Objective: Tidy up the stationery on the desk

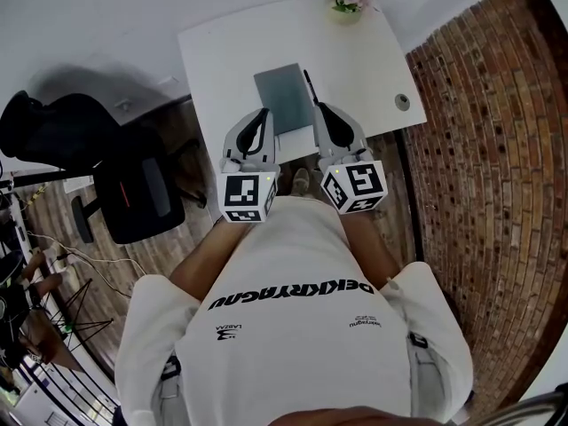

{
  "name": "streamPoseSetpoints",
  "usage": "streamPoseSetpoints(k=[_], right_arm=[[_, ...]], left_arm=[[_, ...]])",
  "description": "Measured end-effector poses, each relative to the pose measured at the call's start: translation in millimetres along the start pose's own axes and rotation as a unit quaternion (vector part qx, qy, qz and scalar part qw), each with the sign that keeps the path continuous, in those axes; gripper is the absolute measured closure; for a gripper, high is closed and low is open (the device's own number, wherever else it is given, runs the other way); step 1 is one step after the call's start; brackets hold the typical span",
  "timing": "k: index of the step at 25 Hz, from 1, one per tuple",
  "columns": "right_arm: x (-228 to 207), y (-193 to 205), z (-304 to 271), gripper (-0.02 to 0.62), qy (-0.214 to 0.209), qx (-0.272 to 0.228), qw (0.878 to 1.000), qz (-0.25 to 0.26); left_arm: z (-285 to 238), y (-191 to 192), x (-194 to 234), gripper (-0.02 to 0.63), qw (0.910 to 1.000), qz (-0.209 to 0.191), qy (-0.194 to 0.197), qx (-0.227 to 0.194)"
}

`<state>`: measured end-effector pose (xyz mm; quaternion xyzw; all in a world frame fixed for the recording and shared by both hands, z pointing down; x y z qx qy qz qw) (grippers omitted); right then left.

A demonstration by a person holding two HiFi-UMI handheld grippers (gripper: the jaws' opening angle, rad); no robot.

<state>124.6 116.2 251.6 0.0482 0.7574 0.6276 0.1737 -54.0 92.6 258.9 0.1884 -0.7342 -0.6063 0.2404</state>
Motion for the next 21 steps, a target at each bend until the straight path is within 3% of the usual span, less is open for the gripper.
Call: streamPoseSetpoints(k=[21], right_arm=[[-1.4,3.7,-0.8,0.604,-0.003,-0.001,1.000,-0.006]], left_arm=[[-1.5,-0.8,-4.4,0.607,1.0000,0.001,-0.006,-0.007]])
Point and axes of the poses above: the fingertips, and each gripper's own axes: z backward along the fingers, x to its left, y out of its underside, the point moved 10 cm from there along z, backward along the fingers, and after that the axes turned 2 degrees about -z, right-handed, at the moved point
